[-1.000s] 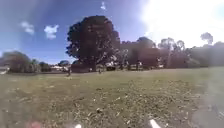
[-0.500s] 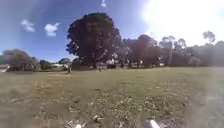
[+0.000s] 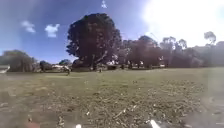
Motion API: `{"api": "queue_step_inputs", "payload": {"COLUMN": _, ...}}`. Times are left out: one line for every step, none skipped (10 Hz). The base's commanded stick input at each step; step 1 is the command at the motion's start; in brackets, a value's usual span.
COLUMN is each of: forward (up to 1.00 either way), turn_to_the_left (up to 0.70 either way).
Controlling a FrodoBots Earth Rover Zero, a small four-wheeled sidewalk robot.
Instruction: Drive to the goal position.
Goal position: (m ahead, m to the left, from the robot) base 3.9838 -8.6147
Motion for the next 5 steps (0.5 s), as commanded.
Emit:
{"api": "queue_step_inputs", "payload": {"forward": 0.70, "turn_to_the_left": -0.01}}
{"api": "queue_step_inputs", "payload": {"forward": 0.70, "turn_to_the_left": -0.02}}
{"api": "queue_step_inputs", "payload": {"forward": 0.70, "turn_to_the_left": 0.00}}
{"api": "queue_step_inputs", "payload": {"forward": 0.70, "turn_to_the_left": 0.00}}
{"api": "queue_step_inputs", "payload": {"forward": 0.70, "turn_to_the_left": 0.00}}
